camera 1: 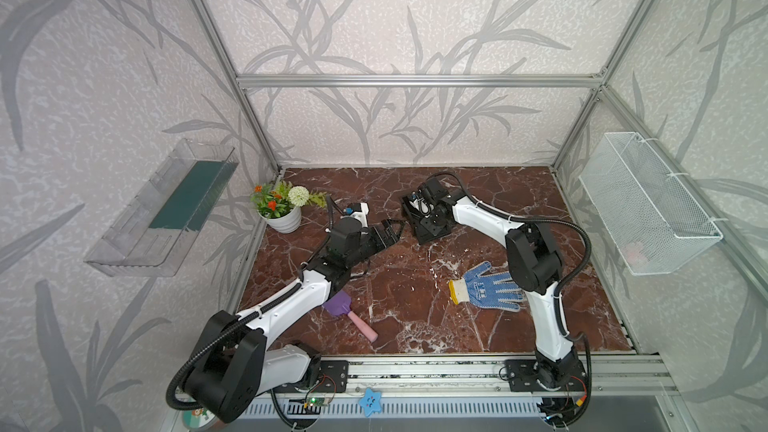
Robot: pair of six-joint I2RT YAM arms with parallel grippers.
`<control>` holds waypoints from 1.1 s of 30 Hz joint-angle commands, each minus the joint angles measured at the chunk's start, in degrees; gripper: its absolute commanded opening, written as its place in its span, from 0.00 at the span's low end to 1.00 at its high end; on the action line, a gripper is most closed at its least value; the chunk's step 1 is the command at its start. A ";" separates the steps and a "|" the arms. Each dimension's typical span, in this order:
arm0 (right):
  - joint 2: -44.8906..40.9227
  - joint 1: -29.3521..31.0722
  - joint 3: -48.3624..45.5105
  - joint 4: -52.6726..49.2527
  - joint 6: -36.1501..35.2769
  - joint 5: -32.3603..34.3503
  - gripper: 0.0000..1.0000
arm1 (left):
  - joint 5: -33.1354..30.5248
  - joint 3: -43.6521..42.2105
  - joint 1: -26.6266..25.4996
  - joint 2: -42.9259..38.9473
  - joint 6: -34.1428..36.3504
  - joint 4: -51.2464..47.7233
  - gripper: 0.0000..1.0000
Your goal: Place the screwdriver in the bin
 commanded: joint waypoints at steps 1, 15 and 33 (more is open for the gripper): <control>-4.07 -0.13 -1.38 -0.24 2.00 -1.55 0.37 | -0.12 1.27 0.70 -1.43 1.21 -2.97 0.99; -21.19 -1.33 -11.85 8.79 9.51 -2.27 0.48 | -2.12 10.10 6.88 -5.05 7.87 -15.73 0.99; -54.40 -17.98 -43.60 37.36 30.42 12.05 1.00 | -25.97 20.31 14.69 -5.05 27.67 -26.36 0.99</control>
